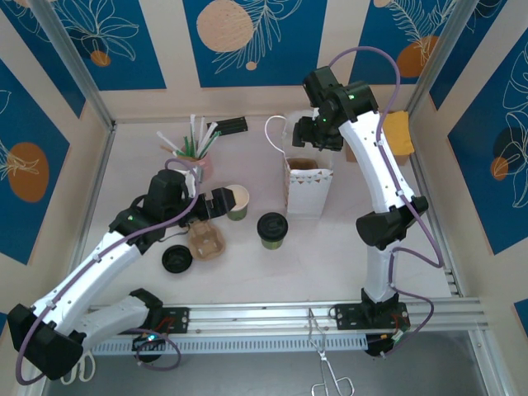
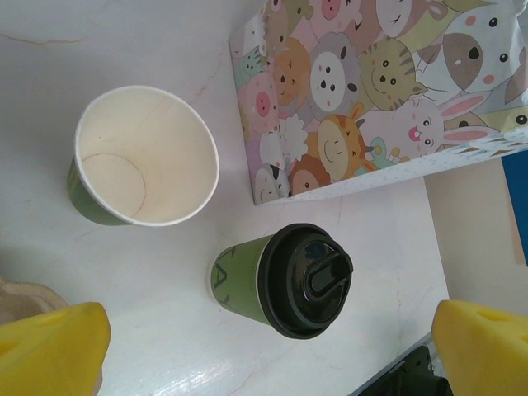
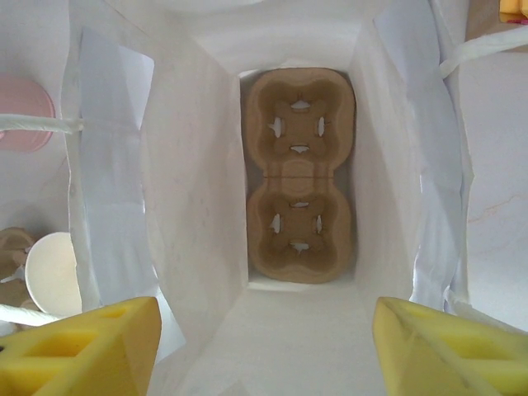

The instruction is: Pack the takeout coffee

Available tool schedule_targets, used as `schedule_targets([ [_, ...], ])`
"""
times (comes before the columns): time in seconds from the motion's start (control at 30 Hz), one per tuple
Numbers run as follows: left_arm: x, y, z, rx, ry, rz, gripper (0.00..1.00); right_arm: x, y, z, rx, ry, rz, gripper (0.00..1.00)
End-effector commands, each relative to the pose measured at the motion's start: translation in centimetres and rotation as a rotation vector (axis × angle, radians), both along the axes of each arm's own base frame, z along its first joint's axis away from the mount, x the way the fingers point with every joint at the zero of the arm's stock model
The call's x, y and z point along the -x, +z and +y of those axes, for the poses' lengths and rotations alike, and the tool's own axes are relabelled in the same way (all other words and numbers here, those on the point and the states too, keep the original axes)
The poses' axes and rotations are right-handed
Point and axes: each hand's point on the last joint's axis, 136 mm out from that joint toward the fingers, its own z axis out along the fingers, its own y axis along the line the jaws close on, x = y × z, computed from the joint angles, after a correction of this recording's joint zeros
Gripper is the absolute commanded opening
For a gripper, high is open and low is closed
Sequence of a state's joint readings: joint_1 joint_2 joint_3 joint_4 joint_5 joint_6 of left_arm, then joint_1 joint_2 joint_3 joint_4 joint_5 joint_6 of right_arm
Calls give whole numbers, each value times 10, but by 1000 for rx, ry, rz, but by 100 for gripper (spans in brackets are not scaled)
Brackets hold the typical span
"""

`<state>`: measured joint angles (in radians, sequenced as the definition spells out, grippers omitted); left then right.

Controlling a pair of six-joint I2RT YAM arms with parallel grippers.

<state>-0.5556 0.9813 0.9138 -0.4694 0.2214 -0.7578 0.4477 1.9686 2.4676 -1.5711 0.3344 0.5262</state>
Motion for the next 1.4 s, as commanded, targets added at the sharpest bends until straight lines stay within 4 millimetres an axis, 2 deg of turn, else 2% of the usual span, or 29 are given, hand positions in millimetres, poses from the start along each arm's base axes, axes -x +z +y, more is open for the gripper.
schedule_targets([
  [0.0,-3,17,-5,10,-8,-50,100,6,22,-3,-31,-13,-54,69],
  [0.57,-2,22,-8,5,-19,-58,100,7,28,-1,-65,-14,-65,70],
  [0.67,-2,23,-10,4,-24,-57,100,8,30,-2,-68,-14,-68,77],
  [1.07,-4,28,-18,-11,-36,-60,100,10,31,-3,-87,-7,-77,80],
  [1.1,-4,28,-19,-11,-35,-61,100,11,32,-3,-89,-7,-79,83],
  [1.23,-5,29,-20,-21,-38,-62,100,12,34,-3,-96,-3,-85,85],
  [1.3,-4,29,-22,-24,-41,-64,100,14,36,-3,-100,0,-87,92],
  [1.37,-4,29,-22,-28,-43,-65,100,17,38,-3,-101,2,-89,92],
])
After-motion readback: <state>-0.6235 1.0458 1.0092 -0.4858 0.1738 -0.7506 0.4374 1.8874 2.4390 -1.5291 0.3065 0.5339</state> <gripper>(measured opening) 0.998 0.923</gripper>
